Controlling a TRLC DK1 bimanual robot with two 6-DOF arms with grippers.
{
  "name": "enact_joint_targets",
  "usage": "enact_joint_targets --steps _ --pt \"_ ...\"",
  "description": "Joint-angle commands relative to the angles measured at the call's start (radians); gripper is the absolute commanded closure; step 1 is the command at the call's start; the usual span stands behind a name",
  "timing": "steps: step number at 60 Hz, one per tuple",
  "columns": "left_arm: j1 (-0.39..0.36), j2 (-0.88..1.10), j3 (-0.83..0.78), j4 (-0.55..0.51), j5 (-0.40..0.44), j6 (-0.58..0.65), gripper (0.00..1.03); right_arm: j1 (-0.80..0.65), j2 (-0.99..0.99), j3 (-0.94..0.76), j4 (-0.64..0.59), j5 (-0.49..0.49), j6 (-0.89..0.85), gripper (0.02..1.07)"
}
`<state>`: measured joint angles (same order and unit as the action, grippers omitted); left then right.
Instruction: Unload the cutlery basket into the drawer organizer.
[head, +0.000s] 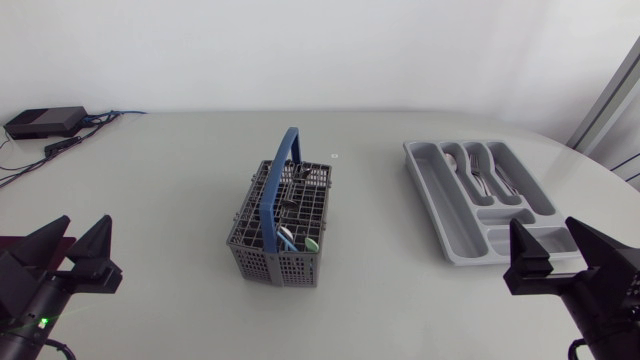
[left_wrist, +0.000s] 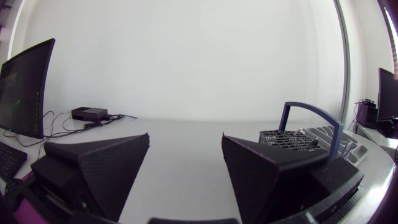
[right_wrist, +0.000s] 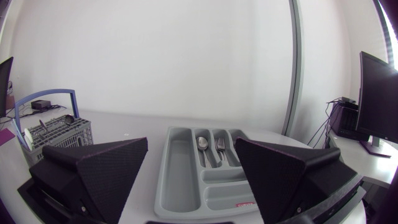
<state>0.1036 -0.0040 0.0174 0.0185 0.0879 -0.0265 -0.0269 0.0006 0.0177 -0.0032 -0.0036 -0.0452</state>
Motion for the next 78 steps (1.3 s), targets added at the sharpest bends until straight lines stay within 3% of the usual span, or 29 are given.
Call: enact_joint_targets --steps 1,46,53,63,78 --pt "-0.004 -0.010 -0.019 -0.002 -0.008 -0.018 0.04 0.004 -0.007 -0.018 -0.004 -0.003 0.001 0.06" --pt "0.015 -0.011 -0.010 0.005 -0.011 -0.058 0.04 -0.011 -0.008 -0.019 0.005 -0.001 -0.004 0.06" --pt "0.038 -0.010 0.053 -0.032 -0.010 -0.079 0.04 -0.001 -0.008 -0.004 0.014 -0.001 -0.002 0.06" --pt "-0.002 0.047 0.217 -0.123 -0.010 -0.093 0.05 0.087 0.001 0.062 0.011 0.039 -0.002 0.06" --pt "-0.068 0.334 0.435 -0.229 -0.007 -0.096 0.05 0.111 0.285 0.186 0.126 0.040 -0.001 0.06"
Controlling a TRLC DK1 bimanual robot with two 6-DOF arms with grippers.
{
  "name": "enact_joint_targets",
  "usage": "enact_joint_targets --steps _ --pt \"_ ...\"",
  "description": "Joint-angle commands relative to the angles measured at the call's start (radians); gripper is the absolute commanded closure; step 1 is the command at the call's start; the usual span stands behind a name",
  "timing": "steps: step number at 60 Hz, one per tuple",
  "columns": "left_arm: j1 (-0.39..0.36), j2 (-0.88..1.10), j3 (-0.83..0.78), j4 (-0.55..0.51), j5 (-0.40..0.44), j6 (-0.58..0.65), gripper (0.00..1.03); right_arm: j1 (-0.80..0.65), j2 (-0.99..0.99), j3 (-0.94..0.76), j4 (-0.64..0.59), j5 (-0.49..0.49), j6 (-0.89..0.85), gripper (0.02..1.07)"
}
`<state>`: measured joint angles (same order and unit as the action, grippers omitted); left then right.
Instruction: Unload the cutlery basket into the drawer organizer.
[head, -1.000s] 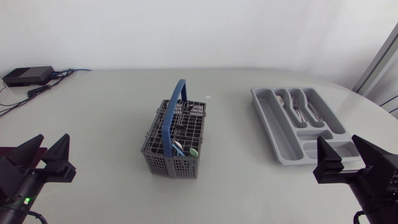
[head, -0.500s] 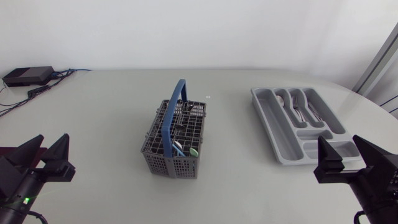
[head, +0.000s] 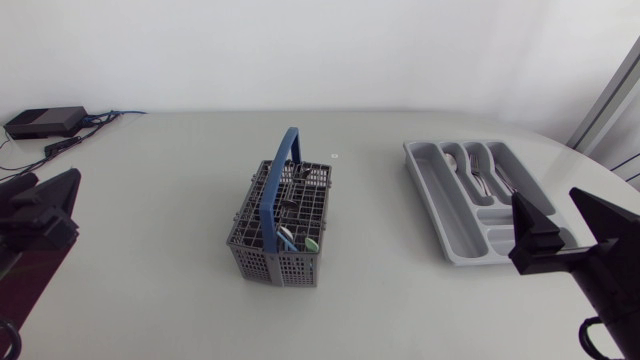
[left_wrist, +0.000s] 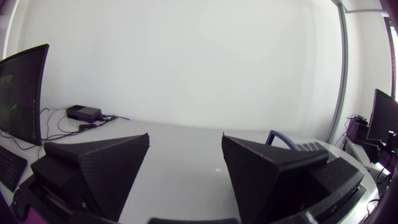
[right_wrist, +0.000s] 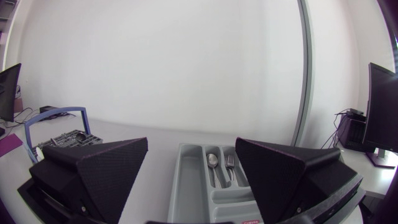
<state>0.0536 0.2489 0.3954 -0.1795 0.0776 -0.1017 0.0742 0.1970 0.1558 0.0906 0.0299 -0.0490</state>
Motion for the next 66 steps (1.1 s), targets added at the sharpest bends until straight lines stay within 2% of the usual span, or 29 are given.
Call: enact_joint_targets --steps 1,10,18,21,27,34,35,37,41,51,55,58,62,66 --pt "-0.023 0.092 0.063 -0.037 0.004 -0.021 0.05 0.013 0.111 0.056 0.041 0.007 0.003 0.06" --pt "-0.100 0.267 0.177 -0.153 -0.004 0.007 0.06 0.088 0.352 0.145 0.116 0.047 0.006 0.07" --pt "-0.199 0.411 0.267 -0.255 -0.096 0.091 0.08 0.144 0.529 0.245 0.101 0.068 0.008 0.07" --pt "-0.239 0.506 0.329 -0.341 -0.096 0.220 0.07 0.167 0.587 0.286 0.077 0.073 0.008 0.07" --pt "-0.261 0.575 0.365 -0.380 -0.096 0.281 0.07 0.194 0.680 0.350 0.031 0.077 0.005 0.07" --pt "-0.344 0.607 0.375 -0.426 -0.088 0.321 0.08 0.211 0.786 0.436 -0.038 0.047 0.001 0.07" --pt "-0.380 0.613 0.375 -0.440 -0.087 0.326 0.08 0.211 0.818 0.461 -0.057 0.028 0.001 0.07" --pt "-0.406 0.618 0.376 -0.454 -0.082 0.330 0.08 0.211 0.849 0.482 -0.071 0.018 0.001 0.07" --pt "-0.459 0.635 0.378 -0.466 -0.042 0.333 0.12 0.226 0.927 0.534 -0.104 0.015 0.000 0.07" --pt "-0.489 0.687 0.387 -0.471 0.016 0.356 0.19 0.256 1.069 0.659 -0.223 -0.039 -0.092 0.07" --pt "-0.482 0.713 0.385 -0.469 0.045 0.384 0.29 0.262 1.096 0.656 -0.227 -0.081 -0.253 0.07" --pt "-0.465 0.730 0.384 -0.465 0.090 0.401 0.42 0.263 1.130 0.663 -0.201 -0.099 -0.269 0.11" --pt "-0.439 0.751 0.381 -0.462 0.148 0.427 0.56 0.259 1.193 0.697 -0.196 -0.136 -0.273 0.22" --pt "-0.431 0.771 0.375 -0.456 0.172 0.444 0.69 0.256 1.246 0.732 -0.196 -0.176 -0.262 0.44"
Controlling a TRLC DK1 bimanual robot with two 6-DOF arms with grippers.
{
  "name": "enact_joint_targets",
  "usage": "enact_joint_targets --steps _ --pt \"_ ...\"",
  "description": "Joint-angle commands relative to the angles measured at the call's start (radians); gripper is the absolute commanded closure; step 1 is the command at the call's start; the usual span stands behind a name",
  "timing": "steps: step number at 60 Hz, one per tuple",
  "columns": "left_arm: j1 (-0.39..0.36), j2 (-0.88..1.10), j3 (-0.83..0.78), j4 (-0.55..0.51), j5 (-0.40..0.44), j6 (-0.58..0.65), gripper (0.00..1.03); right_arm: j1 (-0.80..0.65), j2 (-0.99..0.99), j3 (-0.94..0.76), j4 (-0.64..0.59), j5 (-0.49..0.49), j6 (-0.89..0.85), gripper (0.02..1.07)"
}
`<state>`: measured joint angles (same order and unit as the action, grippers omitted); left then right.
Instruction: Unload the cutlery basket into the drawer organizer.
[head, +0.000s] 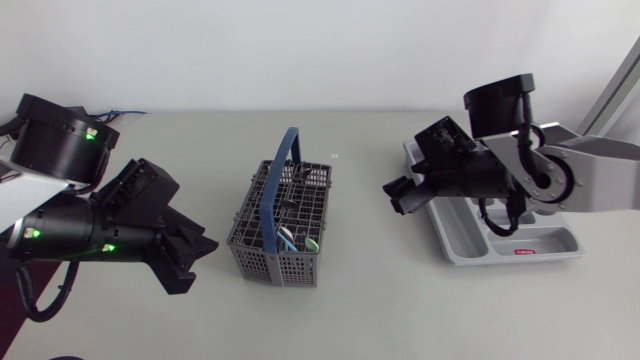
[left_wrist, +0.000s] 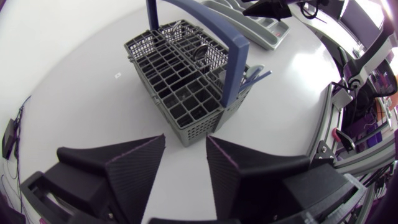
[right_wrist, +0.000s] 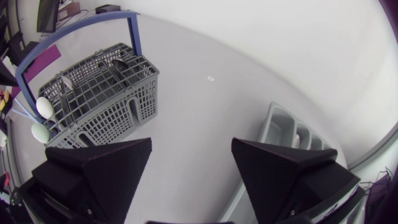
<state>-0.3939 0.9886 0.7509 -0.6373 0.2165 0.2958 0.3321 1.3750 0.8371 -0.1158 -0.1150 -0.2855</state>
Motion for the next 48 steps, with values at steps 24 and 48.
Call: enact_joint_targets --steps 24,48 --pt "-0.082 0.090 -0.078 0.005 0.073 0.192 0.86 -0.057 0.481 0.438 -0.054 -0.244 0.068 1.02" --pt "-0.080 0.259 -0.099 0.148 0.124 0.273 0.87 0.007 0.771 0.815 -0.219 -0.356 0.131 1.02"
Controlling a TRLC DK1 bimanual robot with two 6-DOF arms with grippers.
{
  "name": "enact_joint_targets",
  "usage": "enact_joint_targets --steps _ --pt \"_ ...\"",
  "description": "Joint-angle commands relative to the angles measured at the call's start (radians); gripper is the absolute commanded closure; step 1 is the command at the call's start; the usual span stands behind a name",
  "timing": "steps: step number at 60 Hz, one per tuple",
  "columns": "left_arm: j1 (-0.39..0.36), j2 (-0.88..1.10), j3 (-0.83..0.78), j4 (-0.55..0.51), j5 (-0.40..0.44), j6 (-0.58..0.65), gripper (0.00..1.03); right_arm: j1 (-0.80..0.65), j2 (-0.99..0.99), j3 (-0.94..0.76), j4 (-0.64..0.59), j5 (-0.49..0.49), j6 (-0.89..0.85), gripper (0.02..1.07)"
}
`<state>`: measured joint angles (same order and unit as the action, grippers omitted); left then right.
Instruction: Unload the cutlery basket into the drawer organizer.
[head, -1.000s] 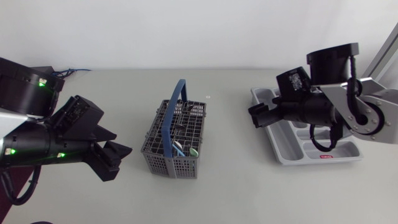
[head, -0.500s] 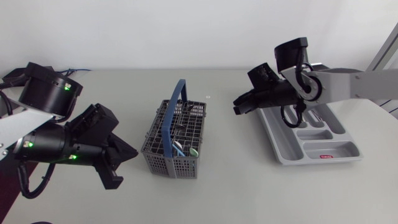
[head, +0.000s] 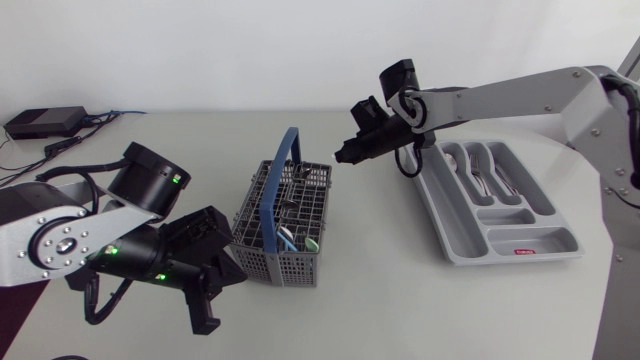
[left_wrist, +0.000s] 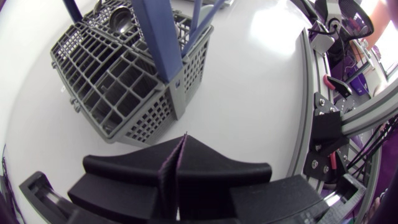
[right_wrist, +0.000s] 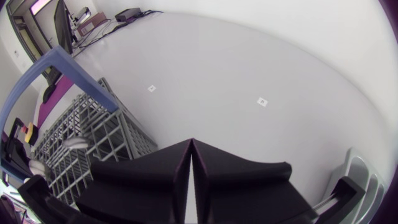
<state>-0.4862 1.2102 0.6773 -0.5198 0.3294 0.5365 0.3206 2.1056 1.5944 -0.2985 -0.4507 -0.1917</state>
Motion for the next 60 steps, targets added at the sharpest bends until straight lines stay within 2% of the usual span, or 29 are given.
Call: enact_joint_targets --steps 1,10,20,39,60 --pt "0.017 0.043 -0.025 0.038 0.011 0.034 0.87 0.020 0.045 0.065 -0.042 -0.028 0.040 1.02" --pt "0.063 0.089 -0.025 0.087 0.011 0.053 0.87 0.052 0.053 0.081 -0.093 -0.080 0.054 1.02" --pt "0.147 0.114 -0.028 0.150 0.011 0.088 0.87 0.058 0.004 0.022 -0.119 -0.121 0.038 1.02" --pt "0.244 0.195 0.005 0.293 0.013 0.111 0.87 0.087 -0.153 -0.185 -0.123 -0.126 0.018 1.02" --pt "0.316 0.319 0.093 0.363 0.059 0.126 0.87 0.110 -0.314 -0.393 -0.120 -0.088 0.021 1.02"
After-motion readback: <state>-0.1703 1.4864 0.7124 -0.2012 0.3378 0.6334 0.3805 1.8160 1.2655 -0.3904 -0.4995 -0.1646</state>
